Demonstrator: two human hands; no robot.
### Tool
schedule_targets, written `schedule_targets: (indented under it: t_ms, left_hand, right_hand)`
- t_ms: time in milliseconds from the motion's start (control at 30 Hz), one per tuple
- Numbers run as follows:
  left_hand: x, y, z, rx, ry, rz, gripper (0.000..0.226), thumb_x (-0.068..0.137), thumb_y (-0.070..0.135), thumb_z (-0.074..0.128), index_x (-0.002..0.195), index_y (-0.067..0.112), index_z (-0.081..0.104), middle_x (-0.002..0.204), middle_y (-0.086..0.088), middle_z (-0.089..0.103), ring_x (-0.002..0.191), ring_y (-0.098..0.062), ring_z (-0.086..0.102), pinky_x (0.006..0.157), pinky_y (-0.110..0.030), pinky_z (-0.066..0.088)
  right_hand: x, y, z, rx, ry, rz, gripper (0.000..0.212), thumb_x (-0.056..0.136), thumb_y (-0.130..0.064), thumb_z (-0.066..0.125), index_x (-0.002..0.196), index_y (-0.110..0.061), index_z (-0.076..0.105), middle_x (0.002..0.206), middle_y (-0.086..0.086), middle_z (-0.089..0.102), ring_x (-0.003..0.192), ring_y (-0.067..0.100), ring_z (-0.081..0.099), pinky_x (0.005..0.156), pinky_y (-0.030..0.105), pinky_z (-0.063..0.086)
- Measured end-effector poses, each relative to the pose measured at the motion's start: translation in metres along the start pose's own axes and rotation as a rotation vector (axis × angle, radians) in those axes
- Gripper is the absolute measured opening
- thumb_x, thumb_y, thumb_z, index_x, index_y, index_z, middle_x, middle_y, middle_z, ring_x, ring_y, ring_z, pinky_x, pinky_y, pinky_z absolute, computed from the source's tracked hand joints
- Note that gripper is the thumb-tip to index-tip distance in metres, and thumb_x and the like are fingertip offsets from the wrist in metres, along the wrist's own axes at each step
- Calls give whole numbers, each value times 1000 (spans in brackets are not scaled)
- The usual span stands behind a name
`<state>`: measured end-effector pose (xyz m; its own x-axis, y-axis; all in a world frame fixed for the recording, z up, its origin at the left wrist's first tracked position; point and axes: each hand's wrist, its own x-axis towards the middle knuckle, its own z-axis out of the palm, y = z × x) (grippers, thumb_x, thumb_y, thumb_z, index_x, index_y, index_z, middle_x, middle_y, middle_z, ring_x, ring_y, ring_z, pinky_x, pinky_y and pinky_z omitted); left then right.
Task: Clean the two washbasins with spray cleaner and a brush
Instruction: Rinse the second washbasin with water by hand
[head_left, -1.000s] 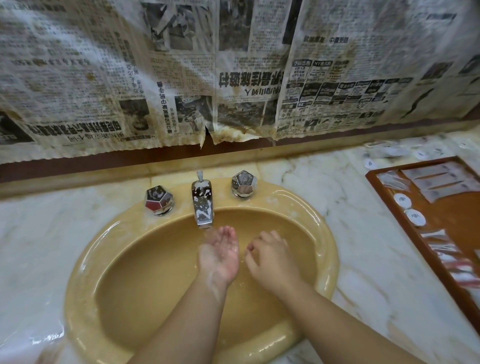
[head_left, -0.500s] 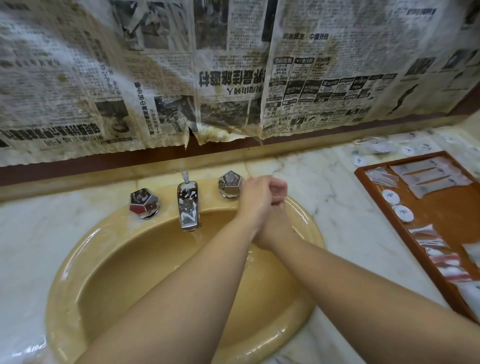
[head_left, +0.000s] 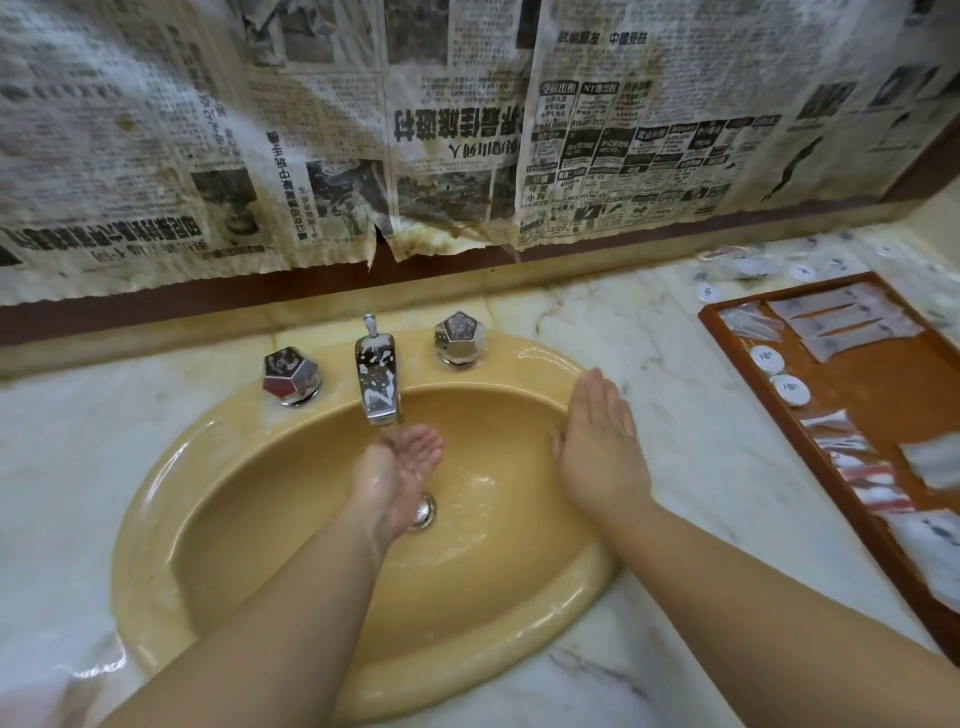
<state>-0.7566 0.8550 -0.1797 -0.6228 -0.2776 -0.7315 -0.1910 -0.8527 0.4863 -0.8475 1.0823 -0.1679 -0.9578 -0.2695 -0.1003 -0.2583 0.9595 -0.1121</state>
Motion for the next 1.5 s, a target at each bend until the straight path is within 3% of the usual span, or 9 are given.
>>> schedule_targets:
  t_ms: [300, 400, 533, 700, 900, 1033, 1167, 1300, 1500]
  left_hand:
    - [-6, 23, 15, -366, 3, -113, 37, 107, 23, 43, 122, -5, 62, 119, -20, 70, 110, -30, 69, 93, -37, 57]
    - [-7, 21, 14, -351, -11, -133, 31, 106, 21, 47, 115, -4, 63, 109, -15, 70, 101, -27, 71, 89, -35, 60]
    - [-14, 9, 21, 185, 22, 43, 23, 102, 13, 51, 91, 2, 68, 87, -13, 75, 82, -26, 74, 76, -35, 61]
    - [-23, -2, -7, 1004, -222, 630, 33, 106, 36, 45, 128, 32, 69, 132, 8, 66, 123, -1, 56, 110, -32, 41]
    - [-5, 23, -29, 1592, -267, 1072, 56, 104, 48, 19, 149, 28, 45, 154, -9, 44, 147, -34, 28, 121, -53, 22]
    - [2, -2, -17, 1417, -114, 977, 37, 104, 40, 30, 122, 29, 60, 116, 0, 64, 111, -21, 53, 93, -38, 43]
    - [1, -10, -2, 614, 114, 354, 35, 106, 32, 42, 96, 13, 69, 82, -7, 74, 80, -27, 70, 72, -36, 54]
    - [3, -10, 11, -232, 71, -59, 31, 106, 17, 36, 101, 2, 63, 104, -14, 68, 103, -27, 66, 98, -40, 48]
    - [-17, -24, 69, -425, 14, -121, 31, 104, 13, 35, 108, 1, 64, 107, -14, 69, 107, -26, 66, 99, -40, 49]
  right_hand:
    - [-119, -68, 7, 138, -122, 223, 83, 96, -42, 36, 158, 7, 9, 167, 26, 4, 156, 35, -3, 126, 44, -6]
    - [-109, -111, 14, 414, -239, 257, 62, 102, -33, 35, 153, 2, 31, 163, 21, 27, 153, 32, 21, 125, 42, 15]
    - [-54, -171, 18, 1058, -493, 503, 34, 100, -36, 43, 104, -18, 71, 109, 2, 72, 99, 21, 68, 93, 37, 55]
    - [-17, -190, -23, 1642, -578, 648, 38, 113, -26, 17, 81, -31, 36, 72, -26, 55, 51, -9, 51, 54, 3, 43]
    - [4, -181, -18, 2006, -723, 686, 53, 108, -46, 33, 102, -5, 66, 92, 16, 74, 86, 31, 75, 98, 48, 50]
    - [-9, -158, -7, 2039, -782, 636, 69, 108, -51, 30, 140, 5, 54, 135, 24, 61, 129, 36, 58, 118, 47, 36]
    - [-37, -139, 5, 1780, -715, 511, 45, 109, -39, 37, 122, -8, 67, 119, 14, 73, 115, 25, 67, 108, 42, 47]
    - [-50, -103, 18, 864, -230, 116, 25, 97, -25, 55, 100, -12, 76, 103, 5, 76, 105, 26, 68, 91, 33, 49]
    - [-32, -50, 14, 232, 94, -233, 42, 81, -16, 63, 122, -9, 70, 126, 8, 68, 133, 28, 53, 110, 40, 45]
